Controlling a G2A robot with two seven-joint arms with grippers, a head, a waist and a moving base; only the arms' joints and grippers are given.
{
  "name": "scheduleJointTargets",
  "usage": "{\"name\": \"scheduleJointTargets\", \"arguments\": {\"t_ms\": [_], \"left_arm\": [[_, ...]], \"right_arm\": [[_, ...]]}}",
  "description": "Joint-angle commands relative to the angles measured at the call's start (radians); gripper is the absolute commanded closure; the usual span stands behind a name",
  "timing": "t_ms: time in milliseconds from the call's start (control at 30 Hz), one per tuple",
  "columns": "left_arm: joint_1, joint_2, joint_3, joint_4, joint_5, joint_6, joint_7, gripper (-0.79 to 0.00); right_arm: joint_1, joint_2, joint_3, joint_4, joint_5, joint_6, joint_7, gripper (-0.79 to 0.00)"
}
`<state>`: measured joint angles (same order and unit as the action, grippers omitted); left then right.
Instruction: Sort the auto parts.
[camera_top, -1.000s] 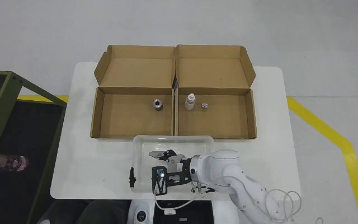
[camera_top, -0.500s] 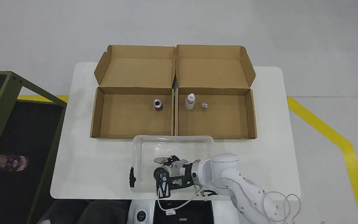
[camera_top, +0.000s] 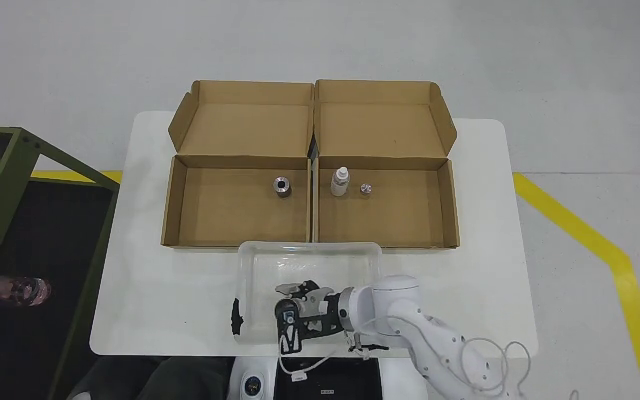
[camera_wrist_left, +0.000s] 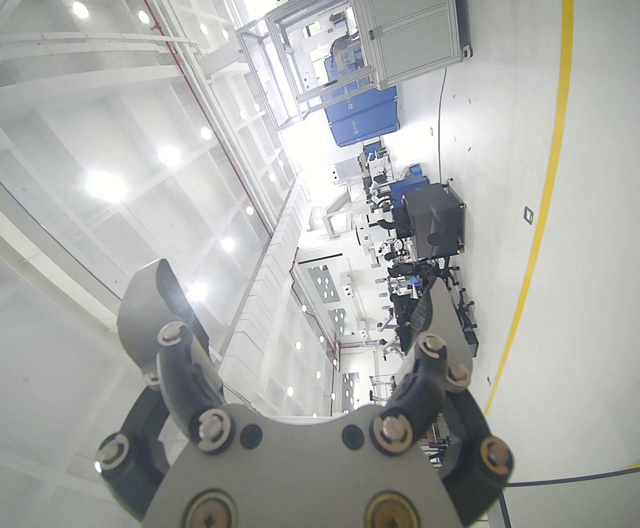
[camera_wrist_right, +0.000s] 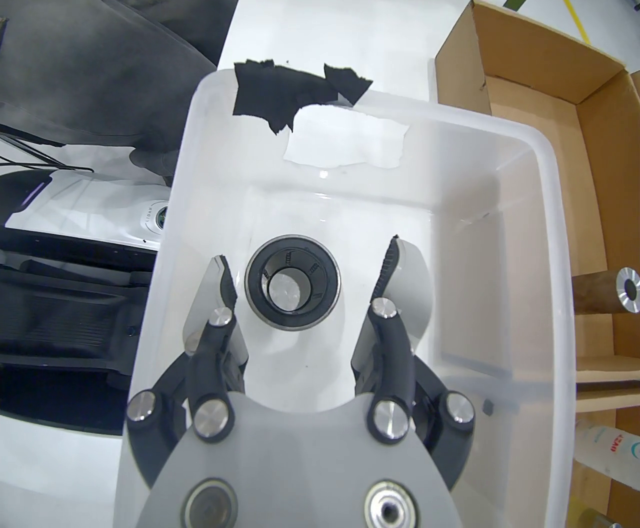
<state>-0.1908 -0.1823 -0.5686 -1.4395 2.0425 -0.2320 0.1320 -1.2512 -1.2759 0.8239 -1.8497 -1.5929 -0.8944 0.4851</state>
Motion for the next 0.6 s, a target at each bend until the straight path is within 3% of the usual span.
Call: {"name": "scheduleJointTargets", "arguments": {"t_ms": [0, 400, 567], "left_arm": [[0.000, 0.000, 0.000, 0.000, 0.000, 0.000, 0.000, -0.785], [0.000, 0.000, 0.000, 0.000, 0.000, 0.000, 0.000, -0.785], [0.000, 0.000, 0.000, 0.000, 0.000, 0.000, 0.000, -0.785]], "right_arm": [[0.011, -0.002, -0.010, 0.012, -0.009, 0.011, 0.005, -0.511], [0.057, -0.012, -0.058, 0.080, 0.001, 0.049, 0.004, -0.474], [0.078, -0.017, -0.077, 0.103, 0.008, 0.055, -0.002, -0.416]]}}
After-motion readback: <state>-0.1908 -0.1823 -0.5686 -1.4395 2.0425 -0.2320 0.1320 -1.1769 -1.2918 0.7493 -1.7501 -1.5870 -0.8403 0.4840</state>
